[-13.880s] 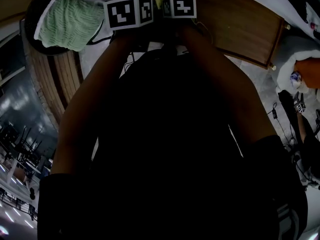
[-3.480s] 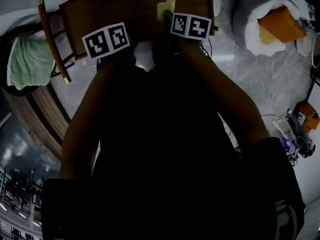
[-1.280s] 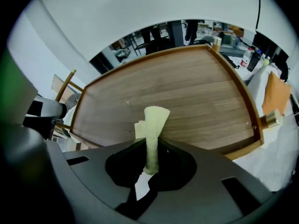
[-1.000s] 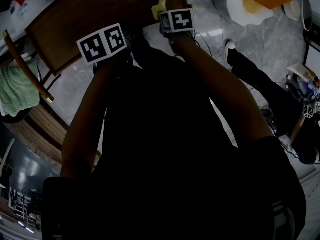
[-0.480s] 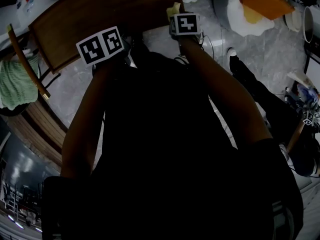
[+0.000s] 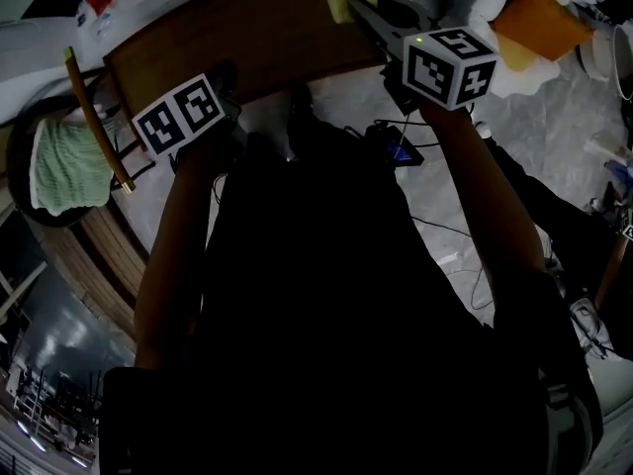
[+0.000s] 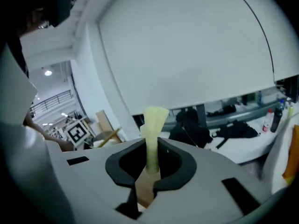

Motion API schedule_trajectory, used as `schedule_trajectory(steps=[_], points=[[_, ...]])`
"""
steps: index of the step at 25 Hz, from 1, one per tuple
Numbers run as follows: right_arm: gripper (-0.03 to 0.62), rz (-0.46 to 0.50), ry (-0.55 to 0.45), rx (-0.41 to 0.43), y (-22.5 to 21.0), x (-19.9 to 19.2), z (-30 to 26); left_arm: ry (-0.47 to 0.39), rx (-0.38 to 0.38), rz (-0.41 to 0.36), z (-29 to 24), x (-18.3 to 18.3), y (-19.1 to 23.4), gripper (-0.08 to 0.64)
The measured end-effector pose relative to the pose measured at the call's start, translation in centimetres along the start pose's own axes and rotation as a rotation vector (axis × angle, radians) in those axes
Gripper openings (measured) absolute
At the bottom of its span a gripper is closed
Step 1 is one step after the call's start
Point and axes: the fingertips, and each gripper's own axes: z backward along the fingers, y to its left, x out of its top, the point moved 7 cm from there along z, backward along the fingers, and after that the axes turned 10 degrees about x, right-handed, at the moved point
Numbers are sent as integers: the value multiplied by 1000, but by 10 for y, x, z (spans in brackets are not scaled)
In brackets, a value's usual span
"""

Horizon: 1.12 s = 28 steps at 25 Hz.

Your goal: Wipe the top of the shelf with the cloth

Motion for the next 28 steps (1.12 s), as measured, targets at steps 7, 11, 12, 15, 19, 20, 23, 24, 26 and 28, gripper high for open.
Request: schedule_trajectory(steps=[7,11,12,15,19,20,23,24,26,28], points=[[49,222,-303,120,115,99,71,-171,-149,-42,71,46,0,12],[49,306,-336,201,165,109,91,-275,-285,-51,119,60,0,11],[49,311,-342,223,172,109,95,-293,-324,-56,129,63,-2,11],[49,300,-370,299,192,98,104,-364,-463,-94,163,64,-7,11],[49,279,-422,410,240,76,96,-518,-661,-197,228,51,13,11],[49,279,-426,436,252,70,93,-548,-704,-224,241,45,19,11],[49,286,-430,509,283,55,79,-619,-796,-302,274,30,34,11],[49,289,-429,530,291,51,75,-642,-815,-326,284,26,38,11],[49,299,-420,561,304,47,66,-688,-832,-371,305,19,44,11],[49,312,-411,582,314,46,61,-734,-826,-416,324,15,46,11]])
